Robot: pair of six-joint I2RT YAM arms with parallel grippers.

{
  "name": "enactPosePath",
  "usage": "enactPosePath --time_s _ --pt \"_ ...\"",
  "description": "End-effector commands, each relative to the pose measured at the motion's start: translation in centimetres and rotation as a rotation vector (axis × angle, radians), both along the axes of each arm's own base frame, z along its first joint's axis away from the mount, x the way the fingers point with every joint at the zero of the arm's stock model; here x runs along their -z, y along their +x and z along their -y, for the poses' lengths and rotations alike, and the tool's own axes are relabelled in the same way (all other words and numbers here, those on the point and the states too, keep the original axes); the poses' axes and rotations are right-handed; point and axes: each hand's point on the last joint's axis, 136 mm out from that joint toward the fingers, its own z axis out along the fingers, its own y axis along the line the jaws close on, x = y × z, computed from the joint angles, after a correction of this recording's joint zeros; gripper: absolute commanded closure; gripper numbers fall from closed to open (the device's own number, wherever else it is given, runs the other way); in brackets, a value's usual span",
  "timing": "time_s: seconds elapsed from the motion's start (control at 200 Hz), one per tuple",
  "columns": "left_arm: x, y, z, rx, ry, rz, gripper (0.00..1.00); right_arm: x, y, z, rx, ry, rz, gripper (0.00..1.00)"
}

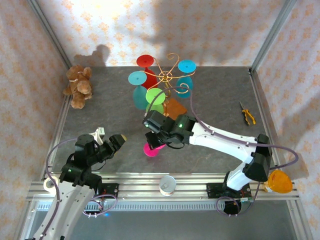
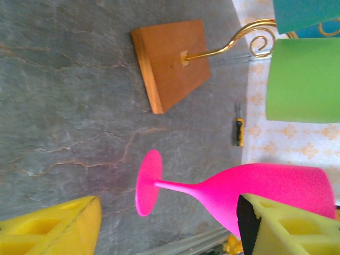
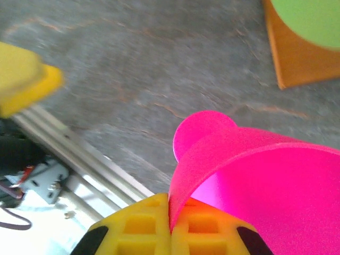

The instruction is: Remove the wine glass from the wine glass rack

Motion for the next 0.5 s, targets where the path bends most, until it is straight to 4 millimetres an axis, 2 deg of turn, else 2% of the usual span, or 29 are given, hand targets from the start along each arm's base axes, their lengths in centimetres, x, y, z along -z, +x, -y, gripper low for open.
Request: enactPosePath --time_s 0.0,0.24,0.496 --pt "0.2 -0.1 -0.9 -0.007 0.088 -0.007 0.33 0.1 0.5 3.1 0.097 -0.07 0.041 1.0" --pt "0.1 0.5 -0.9 -0.005 0.101 0.003 0.33 1.5 1.9 6.4 0.185 -0.143 0.036 1.0" --pt "0.4 0.5 -1.1 -0.018 0.097 0.001 0.33 1.6 4.1 10.0 0.278 -0.156 0.056 1.0"
